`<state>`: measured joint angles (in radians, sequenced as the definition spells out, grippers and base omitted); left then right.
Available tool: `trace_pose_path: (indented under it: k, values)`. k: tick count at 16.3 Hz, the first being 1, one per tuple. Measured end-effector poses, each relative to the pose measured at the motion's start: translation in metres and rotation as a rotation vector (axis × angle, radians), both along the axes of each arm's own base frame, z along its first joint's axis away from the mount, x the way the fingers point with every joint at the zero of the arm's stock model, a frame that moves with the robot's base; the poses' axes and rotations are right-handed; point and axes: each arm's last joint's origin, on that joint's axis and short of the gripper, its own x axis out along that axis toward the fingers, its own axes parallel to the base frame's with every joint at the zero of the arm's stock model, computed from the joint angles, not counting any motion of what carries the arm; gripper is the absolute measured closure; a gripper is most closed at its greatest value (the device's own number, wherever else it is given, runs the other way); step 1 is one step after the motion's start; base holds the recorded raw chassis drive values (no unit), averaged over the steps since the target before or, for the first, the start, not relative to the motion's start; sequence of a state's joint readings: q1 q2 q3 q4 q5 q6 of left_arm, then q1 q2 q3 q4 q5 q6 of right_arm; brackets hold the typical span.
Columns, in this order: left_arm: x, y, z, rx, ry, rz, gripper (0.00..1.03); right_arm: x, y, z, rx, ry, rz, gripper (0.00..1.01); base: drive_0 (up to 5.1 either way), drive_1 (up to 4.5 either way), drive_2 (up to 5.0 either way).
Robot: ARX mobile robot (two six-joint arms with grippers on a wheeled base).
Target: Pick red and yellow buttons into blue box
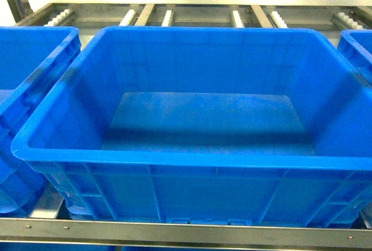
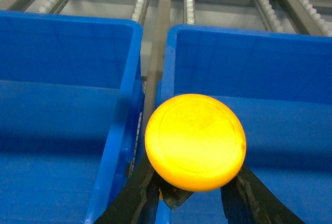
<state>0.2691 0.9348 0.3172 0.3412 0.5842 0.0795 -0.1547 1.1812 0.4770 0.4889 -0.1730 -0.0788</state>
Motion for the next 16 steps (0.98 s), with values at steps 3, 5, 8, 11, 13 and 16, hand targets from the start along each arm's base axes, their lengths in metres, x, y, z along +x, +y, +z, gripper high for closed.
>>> trace_pose_path:
  k: [3,5,8,11,13,16]
  values:
    - [0.0,0.0,0.0,0.0,0.0,0.0,0.8,0.011,0.019,0.002,-0.003,-0.023,0.076,0.76,0.0,0.0,0.0]
    - [0.0,0.0,0.0,0.0,0.0,0.0,0.8,0.025,0.034,0.003,-0.005,-0.029,0.133,0.76,0.0,0.0,0.0]
    - [0.0,0.0,0.0,0.0,0.0,0.0,0.8,0.039,0.043,0.003,-0.01,-0.032,0.163,0.76,0.0,0.0,0.0]
    - [0.0,0.0,0.0,0.0,0.0,0.0,0.8,0.044,0.047,0.001,-0.016,-0.032,0.181,0.76,0.0,0.0,0.0]
    - [0.0,0.0,0.0,0.0,0.0,0.0,0.8,0.052,0.052,-0.005,-0.022,-0.02,0.211,0.76,0.0,0.0,0.0]
    - [0.0,0.0,0.0,0.0,0.0,0.0,0.8,0.066,0.06,-0.017,-0.03,0.004,0.244,0.76,0.0,0.0,0.0]
